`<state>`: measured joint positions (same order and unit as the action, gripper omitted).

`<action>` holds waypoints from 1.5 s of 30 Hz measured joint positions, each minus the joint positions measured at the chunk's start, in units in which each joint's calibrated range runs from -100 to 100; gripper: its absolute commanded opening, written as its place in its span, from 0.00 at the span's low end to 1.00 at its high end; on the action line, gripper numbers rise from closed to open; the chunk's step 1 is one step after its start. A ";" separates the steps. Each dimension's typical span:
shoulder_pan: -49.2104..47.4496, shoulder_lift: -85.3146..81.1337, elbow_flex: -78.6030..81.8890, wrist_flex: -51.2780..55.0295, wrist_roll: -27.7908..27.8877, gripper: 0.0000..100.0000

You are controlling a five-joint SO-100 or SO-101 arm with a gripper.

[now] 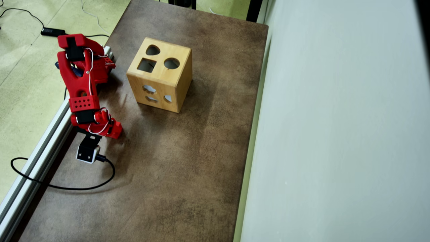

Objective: Pick and place the red cube on the square hole

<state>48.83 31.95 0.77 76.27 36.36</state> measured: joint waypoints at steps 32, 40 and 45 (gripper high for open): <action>0.00 0.00 0.00 0.00 0.00 0.02; 0.00 0.00 0.00 0.16 0.00 0.02; 0.00 -0.68 0.00 0.32 0.00 0.02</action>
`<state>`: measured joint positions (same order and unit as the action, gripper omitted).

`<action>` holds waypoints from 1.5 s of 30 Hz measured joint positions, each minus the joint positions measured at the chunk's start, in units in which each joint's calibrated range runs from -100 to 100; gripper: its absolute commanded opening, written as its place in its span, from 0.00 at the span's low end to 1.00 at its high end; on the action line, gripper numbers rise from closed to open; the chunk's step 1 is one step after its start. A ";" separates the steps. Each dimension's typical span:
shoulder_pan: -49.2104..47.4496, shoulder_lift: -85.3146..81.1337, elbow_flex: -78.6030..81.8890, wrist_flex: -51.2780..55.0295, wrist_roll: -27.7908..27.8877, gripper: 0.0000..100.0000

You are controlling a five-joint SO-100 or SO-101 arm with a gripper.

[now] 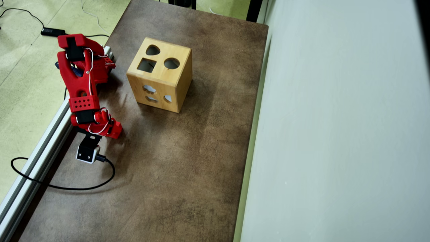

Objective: Pick and place the red cube on the square hole

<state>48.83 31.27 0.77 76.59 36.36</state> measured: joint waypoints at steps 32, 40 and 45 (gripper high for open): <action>-0.22 -29.32 0.09 16.87 -2.05 0.02; -0.22 -38.39 0.09 17.43 -2.49 0.02; -0.22 -45.25 0.09 17.43 -4.35 0.02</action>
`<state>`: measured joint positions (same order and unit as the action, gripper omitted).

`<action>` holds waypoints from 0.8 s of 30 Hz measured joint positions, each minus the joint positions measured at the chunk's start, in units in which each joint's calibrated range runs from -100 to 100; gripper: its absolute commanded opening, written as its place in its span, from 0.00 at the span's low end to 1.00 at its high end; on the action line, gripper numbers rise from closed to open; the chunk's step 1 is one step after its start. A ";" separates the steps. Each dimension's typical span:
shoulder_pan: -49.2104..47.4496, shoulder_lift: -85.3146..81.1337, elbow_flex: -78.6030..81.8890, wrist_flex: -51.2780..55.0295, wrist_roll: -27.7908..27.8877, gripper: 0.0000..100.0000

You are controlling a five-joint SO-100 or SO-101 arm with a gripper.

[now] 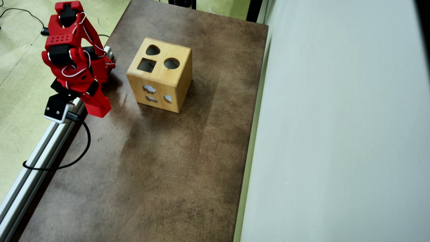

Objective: Pick and place the red cube on the square hole

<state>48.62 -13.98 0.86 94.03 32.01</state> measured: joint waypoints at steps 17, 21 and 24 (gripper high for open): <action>-5.75 -7.03 -10.11 0.32 -10.79 0.02; -8.77 -7.03 -15.62 0.32 -14.16 0.02; -10.92 -7.12 -17.07 0.40 -16.26 0.02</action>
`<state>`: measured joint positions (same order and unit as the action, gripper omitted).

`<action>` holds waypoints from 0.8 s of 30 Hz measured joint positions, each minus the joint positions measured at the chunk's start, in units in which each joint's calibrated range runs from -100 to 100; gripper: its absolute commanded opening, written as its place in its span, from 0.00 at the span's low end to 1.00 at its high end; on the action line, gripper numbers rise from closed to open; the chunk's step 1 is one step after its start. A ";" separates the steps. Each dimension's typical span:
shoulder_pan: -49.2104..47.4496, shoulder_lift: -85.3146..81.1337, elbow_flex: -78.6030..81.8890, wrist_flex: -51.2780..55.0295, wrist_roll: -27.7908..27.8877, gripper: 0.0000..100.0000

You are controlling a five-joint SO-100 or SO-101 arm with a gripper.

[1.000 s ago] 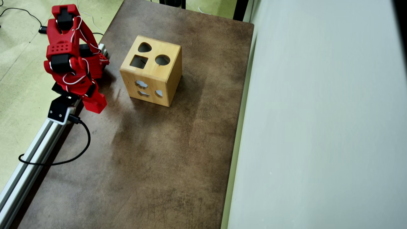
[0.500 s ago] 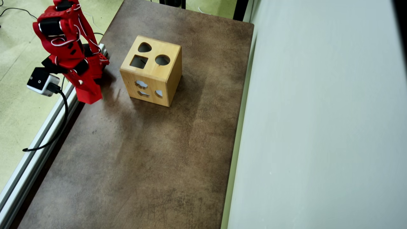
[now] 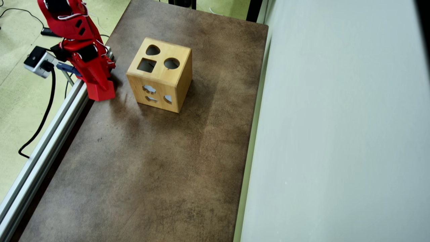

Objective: Pick and place the red cube on the square hole

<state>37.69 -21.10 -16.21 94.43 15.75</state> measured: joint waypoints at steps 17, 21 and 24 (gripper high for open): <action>-24.07 -5.08 -0.18 3.07 -6.94 0.02; -28.10 -5.08 -0.18 3.07 -9.04 0.02; -30.33 -5.17 0.63 3.07 -10.50 0.02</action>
<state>7.37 -26.27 -15.58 97.50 5.25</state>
